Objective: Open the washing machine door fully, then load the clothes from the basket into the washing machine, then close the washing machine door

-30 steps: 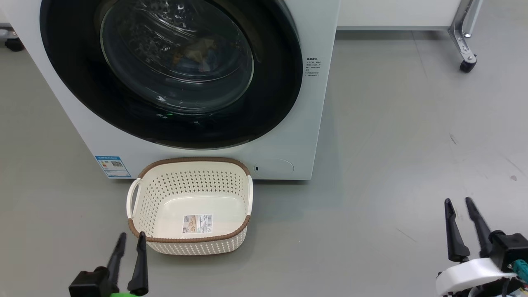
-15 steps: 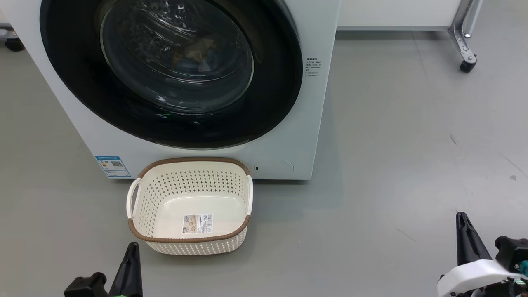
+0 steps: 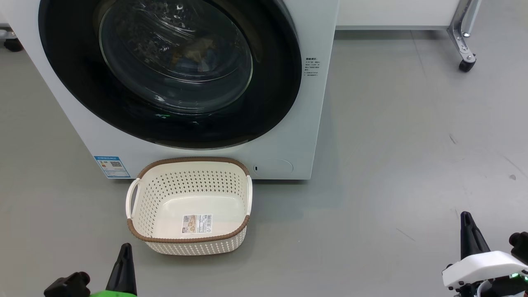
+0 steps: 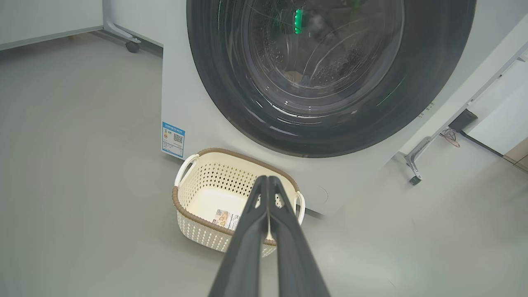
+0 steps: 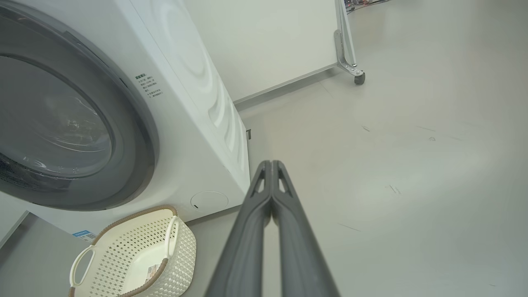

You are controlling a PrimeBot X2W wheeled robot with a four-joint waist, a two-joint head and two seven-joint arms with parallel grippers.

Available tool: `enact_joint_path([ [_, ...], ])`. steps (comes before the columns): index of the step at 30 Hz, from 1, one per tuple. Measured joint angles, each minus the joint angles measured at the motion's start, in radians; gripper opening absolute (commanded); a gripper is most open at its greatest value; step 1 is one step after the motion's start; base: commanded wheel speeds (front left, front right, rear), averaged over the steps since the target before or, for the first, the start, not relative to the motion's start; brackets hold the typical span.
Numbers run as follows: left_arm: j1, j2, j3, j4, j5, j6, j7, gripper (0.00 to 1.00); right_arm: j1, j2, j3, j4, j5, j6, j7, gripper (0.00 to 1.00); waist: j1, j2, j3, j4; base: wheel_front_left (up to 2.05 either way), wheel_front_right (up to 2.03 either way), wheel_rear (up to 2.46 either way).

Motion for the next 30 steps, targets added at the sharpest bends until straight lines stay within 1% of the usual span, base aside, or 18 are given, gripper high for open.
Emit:
enact_joint_path([
  [30,-0.073,0.011,0.042,0.027,-0.406,-0.001,0.105,0.0,-0.052,0.012,-0.031,0.012,0.448,0.014,0.111,0.0,0.0,0.0,0.001,-0.004,0.0,0.0,0.0],
])
